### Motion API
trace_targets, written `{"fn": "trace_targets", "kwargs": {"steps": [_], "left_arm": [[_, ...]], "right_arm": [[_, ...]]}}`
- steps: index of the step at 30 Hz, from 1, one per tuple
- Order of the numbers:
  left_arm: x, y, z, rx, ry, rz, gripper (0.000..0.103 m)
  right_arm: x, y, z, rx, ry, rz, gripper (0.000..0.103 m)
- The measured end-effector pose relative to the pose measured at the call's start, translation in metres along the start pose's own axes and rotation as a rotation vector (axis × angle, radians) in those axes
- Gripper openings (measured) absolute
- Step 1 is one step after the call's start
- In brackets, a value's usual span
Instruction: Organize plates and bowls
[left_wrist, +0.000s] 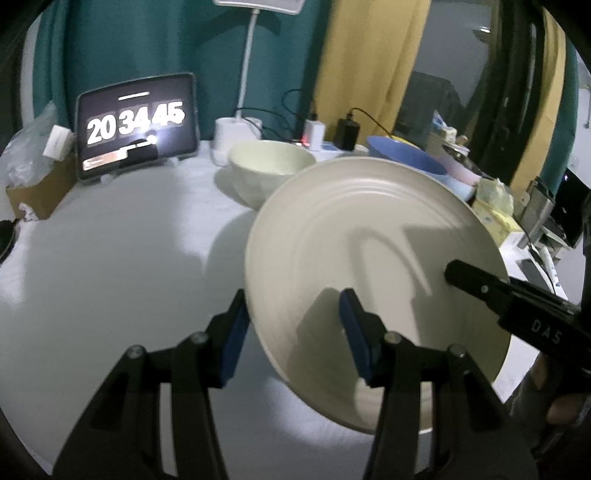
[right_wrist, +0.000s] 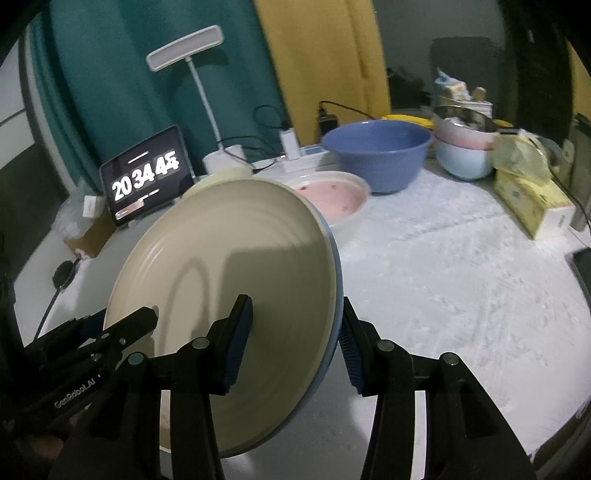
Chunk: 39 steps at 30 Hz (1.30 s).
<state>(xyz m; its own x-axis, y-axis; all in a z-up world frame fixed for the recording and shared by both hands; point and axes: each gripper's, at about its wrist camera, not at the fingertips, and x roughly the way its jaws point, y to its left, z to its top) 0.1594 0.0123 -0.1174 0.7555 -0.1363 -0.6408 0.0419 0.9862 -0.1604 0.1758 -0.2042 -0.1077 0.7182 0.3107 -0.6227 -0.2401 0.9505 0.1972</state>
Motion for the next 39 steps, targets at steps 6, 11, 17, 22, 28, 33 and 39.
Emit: {"fn": "trace_targets", "kwargs": {"steps": [6, 11, 17, 22, 28, 33, 39], "left_arm": [[-0.003, 0.024, 0.001, -0.032, -0.005, 0.023, 0.050], [-0.003, 0.043, 0.000, -0.056, -0.003, 0.039, 0.050], [0.000, 0.063, -0.001, -0.080, 0.002, 0.059, 0.050], [0.006, 0.078, -0.001, -0.098, 0.012, 0.073, 0.050], [0.016, 0.091, -0.002, -0.116, 0.030, 0.088, 0.050], [0.023, 0.099, -0.002, -0.129, 0.048, 0.104, 0.050], [0.033, 0.104, -0.003, -0.135, 0.078, 0.112, 0.050]], "right_arm": [[0.014, 0.023, 0.006, -0.032, 0.017, 0.023, 0.049], [0.026, 0.041, 0.010, -0.057, 0.034, 0.035, 0.049], [0.041, 0.058, 0.012, -0.080, 0.055, 0.050, 0.049], [0.055, 0.072, 0.014, -0.099, 0.075, 0.059, 0.049], [0.073, 0.080, 0.015, -0.108, 0.109, 0.067, 0.049], [0.086, 0.085, 0.016, -0.112, 0.128, 0.076, 0.049], [0.101, 0.087, 0.015, -0.109, 0.158, 0.080, 0.049]]}}
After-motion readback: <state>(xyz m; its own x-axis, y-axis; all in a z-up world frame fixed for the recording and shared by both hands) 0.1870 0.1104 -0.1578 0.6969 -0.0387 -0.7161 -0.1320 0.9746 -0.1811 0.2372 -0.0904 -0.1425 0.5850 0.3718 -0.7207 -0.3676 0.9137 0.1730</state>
